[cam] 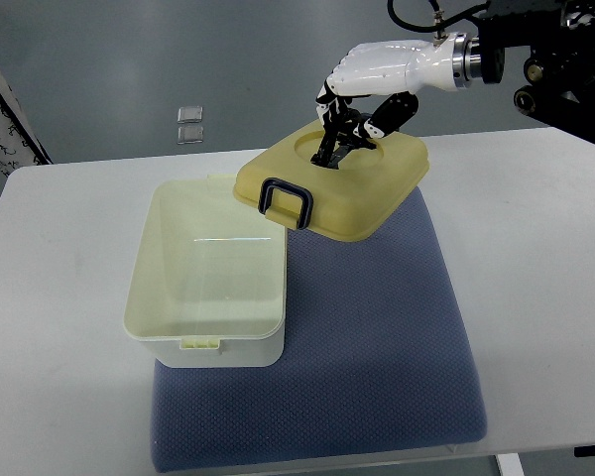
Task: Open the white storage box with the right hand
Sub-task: 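Lift the yellow lid off the box with the right hand, then carry the lid beside the box and lower it onto the cushion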
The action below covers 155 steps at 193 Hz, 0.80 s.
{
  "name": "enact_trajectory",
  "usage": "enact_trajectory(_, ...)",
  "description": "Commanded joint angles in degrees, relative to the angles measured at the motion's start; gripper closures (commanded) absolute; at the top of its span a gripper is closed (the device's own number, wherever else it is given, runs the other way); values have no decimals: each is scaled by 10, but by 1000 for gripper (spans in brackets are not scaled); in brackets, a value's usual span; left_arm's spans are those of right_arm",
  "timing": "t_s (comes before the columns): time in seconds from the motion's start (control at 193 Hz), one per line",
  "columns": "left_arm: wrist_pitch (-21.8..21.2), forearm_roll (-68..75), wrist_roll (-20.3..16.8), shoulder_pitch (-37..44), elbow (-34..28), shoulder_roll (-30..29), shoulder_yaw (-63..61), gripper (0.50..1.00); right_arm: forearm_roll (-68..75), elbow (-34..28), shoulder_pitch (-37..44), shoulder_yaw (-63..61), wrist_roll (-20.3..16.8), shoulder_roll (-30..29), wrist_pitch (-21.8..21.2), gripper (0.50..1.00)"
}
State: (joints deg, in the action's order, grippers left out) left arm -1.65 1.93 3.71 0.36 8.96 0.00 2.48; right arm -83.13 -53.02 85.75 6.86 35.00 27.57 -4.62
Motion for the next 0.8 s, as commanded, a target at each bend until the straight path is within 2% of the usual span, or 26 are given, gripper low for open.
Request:
enact_trajectory(0.0, 1, 0, 0, 0, 0, 0, 1, 500, 0, 7, -11, 0, 0, 4, 6, 1000)
enact_trajectory(0.279, 1, 0, 0, 0, 0, 0, 0, 500, -2, 10, -53, 2, 0, 27, 15, 1000)
enact_trajectory(0.445, 1, 0, 0, 0, 0, 0, 0, 500, -3, 10, -76, 3, 0, 20, 28, 1000)
enact_trajectory(0.797, 1, 0, 0, 0, 0, 0, 0, 500, -4, 26, -95, 4, 0, 11, 29, 1000)
